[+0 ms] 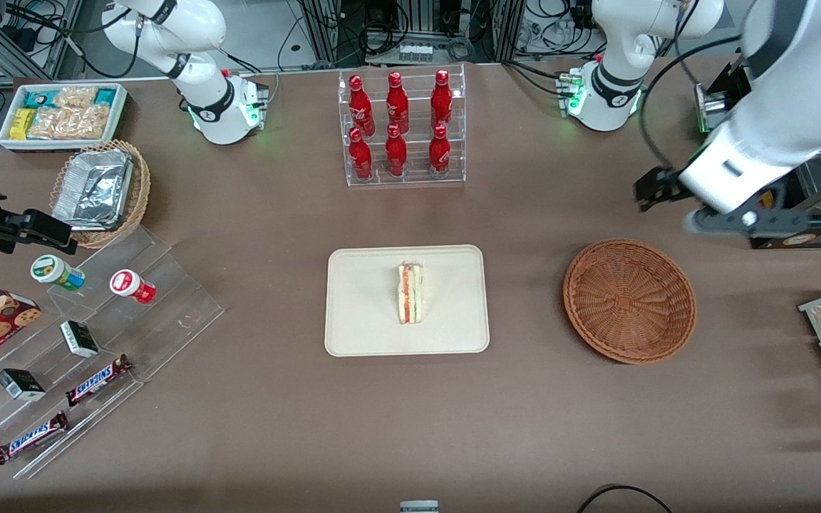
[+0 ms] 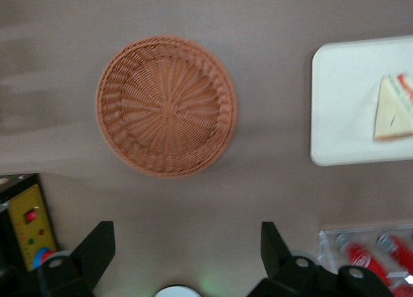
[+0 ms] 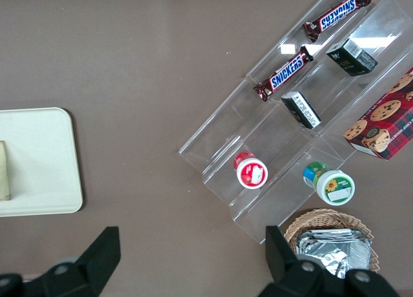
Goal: Place sandwich from basket to tray
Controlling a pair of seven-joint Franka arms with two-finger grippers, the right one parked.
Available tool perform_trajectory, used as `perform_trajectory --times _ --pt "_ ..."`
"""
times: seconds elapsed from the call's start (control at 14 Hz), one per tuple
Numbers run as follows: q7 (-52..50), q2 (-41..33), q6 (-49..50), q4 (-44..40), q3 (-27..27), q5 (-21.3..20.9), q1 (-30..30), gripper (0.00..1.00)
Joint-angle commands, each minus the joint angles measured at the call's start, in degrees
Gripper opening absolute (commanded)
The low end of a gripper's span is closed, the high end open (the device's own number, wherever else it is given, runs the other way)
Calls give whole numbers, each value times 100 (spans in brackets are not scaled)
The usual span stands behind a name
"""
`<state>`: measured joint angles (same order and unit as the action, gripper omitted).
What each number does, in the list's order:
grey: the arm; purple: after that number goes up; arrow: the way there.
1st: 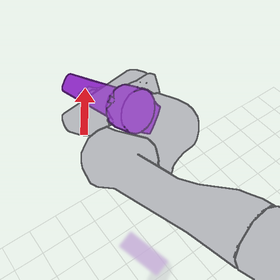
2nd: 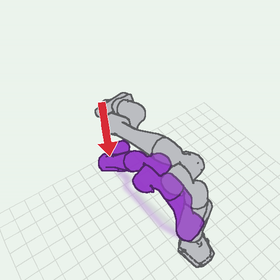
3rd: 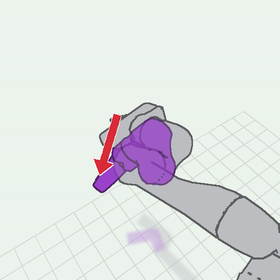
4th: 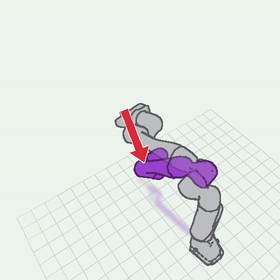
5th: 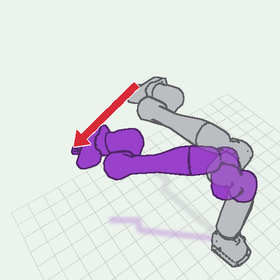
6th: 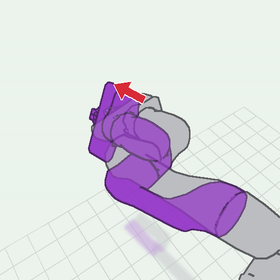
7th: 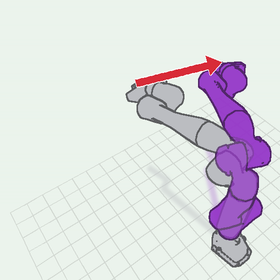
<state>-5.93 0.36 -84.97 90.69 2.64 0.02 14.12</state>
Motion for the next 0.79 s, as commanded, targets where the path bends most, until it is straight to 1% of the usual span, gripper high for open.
perform_trajectory --times 0.0,0.14,0.5,0.64,0.71 --pt "731 -764 -63 774 -62 103 -436 100" --pt "1127 -827 16 740 -62 103 -778 100" --pt "1111 -564 174 152 -62 -72 -902 100" --pt "1120 -485 218 124 -54 -73 -946 100" --pt "1137 -485 218 124 -36 -20 -1068 100"
